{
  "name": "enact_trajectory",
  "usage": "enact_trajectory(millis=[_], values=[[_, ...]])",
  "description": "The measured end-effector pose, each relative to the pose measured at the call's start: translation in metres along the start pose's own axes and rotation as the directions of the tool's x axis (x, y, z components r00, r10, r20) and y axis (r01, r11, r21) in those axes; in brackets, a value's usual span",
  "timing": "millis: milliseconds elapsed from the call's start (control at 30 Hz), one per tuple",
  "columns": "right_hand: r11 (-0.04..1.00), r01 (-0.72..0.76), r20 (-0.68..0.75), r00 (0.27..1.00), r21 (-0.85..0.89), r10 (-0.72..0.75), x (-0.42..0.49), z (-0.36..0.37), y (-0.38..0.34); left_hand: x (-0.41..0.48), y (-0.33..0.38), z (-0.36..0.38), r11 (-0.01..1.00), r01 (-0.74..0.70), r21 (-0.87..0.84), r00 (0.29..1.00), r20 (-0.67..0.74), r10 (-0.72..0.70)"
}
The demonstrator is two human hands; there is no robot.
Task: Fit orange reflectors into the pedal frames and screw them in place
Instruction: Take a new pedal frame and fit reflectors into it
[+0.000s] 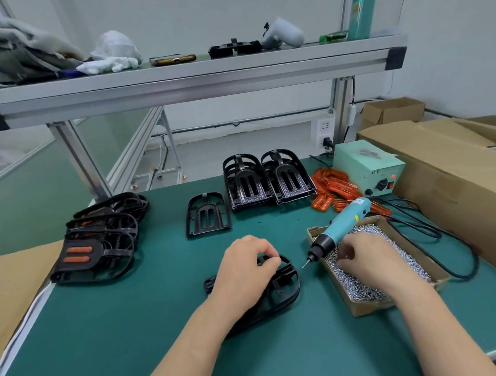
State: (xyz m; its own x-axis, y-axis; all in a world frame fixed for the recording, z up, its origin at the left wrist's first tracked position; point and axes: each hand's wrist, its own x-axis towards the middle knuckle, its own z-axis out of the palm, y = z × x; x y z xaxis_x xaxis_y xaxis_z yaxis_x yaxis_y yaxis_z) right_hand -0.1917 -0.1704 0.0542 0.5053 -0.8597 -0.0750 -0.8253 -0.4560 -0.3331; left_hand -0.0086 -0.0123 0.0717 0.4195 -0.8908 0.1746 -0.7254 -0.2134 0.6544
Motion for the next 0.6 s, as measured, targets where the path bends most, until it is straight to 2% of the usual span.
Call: enact_trajectory(millis=[167, 333, 467, 600], values=[[1.000, -0.004, -0.082, 0.997, 0.030, 0.007, 0.001, -0.001, 0.000, -0.001, 0.003, 0.006, 1.000, 0.004, 0.006, 1.000, 0.030, -0.004], [0.996, 0.002, -0.193, 0.981, 0.086, 0.014, -0.003, -0.009, -0.007, -0.003, 0.001, 0.007, 0.999, 0.014, -0.032, 1.000, -0.003, -0.014], [0.953, 0.154, -0.260, 0.962, 0.261, -0.084, -0.011, -0.017, -0.031, -0.003, 0.005, 0.009, 0.988, -0.045, -0.151, 0.995, -0.095, 0.031], [0.826, 0.282, -0.212, 0.956, 0.488, -0.201, -0.020, -0.005, -0.069, -0.001, 0.012, 0.010, 0.975, -0.112, -0.191, 0.984, -0.161, 0.081]])
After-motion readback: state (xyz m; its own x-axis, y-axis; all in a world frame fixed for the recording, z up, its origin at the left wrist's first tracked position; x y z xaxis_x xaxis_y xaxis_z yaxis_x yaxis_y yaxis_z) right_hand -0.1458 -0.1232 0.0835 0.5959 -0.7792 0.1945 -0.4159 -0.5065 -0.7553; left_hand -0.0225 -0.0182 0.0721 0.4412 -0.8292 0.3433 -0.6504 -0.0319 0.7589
